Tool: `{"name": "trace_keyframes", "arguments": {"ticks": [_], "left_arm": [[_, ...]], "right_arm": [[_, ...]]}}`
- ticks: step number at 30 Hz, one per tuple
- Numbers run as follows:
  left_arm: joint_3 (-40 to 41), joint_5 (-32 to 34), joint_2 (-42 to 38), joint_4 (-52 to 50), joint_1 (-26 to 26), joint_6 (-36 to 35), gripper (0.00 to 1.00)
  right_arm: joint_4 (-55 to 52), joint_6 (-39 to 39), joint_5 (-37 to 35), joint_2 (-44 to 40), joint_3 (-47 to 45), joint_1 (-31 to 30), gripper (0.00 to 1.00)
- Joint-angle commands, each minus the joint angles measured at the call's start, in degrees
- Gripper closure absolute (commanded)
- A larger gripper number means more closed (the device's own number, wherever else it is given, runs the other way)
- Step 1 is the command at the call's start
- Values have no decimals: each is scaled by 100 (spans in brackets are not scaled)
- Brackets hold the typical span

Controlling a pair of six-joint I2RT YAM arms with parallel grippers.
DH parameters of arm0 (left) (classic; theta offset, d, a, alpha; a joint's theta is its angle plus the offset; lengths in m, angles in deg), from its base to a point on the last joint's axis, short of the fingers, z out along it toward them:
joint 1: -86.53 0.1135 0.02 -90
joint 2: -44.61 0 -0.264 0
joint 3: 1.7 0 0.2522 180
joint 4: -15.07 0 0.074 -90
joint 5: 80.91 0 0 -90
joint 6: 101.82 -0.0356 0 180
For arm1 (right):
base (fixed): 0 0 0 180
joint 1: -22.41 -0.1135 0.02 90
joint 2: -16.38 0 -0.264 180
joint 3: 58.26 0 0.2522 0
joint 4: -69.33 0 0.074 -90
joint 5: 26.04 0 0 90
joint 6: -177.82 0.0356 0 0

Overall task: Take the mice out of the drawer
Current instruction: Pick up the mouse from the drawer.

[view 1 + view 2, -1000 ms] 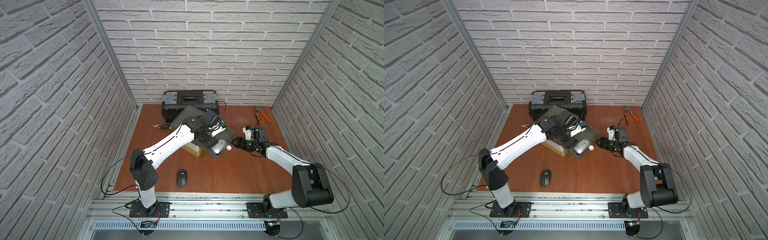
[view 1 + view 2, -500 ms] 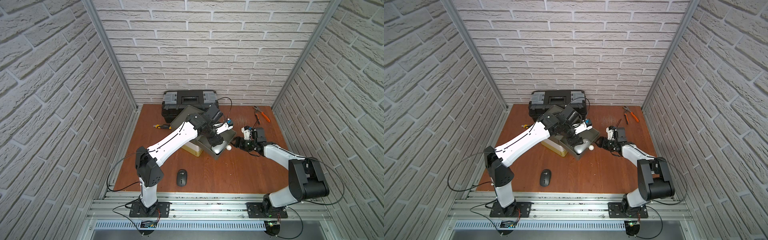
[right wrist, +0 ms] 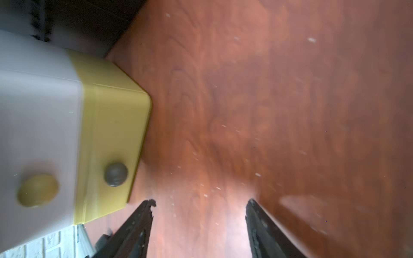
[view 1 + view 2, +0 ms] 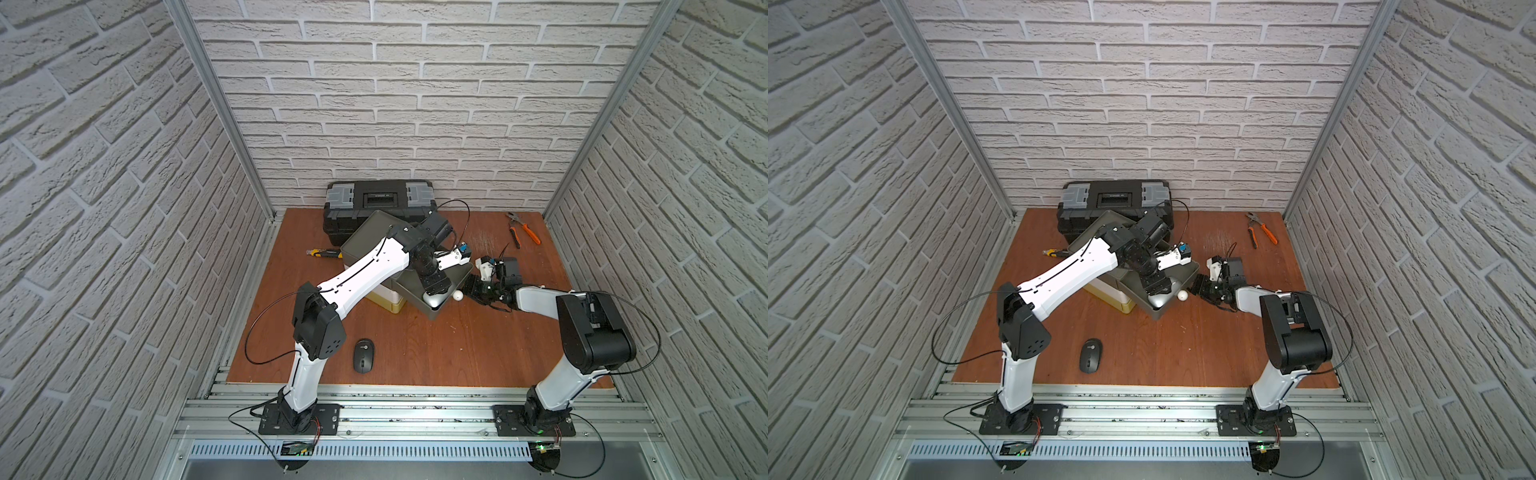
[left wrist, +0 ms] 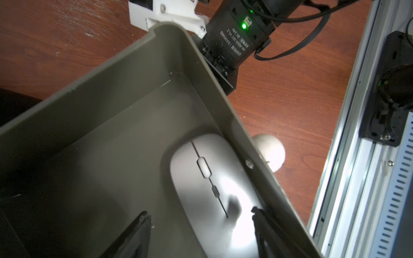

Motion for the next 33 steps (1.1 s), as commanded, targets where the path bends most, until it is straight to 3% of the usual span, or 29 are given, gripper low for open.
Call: {"name": "trace_keyframes", "arguments": {"ticks": [1,16,33], "left_arm": [[-197,-69,109,-434,88,-183,23],[-533,-302,601,-1084,300,-594,11],[-841,147,1045,-1120,302,-683,18]], "right_arm": [[568,168,327,84,128,-97,32],[596,47,484,-39,196,-318,32],[530,7,487,90,271,-337,32]]}}
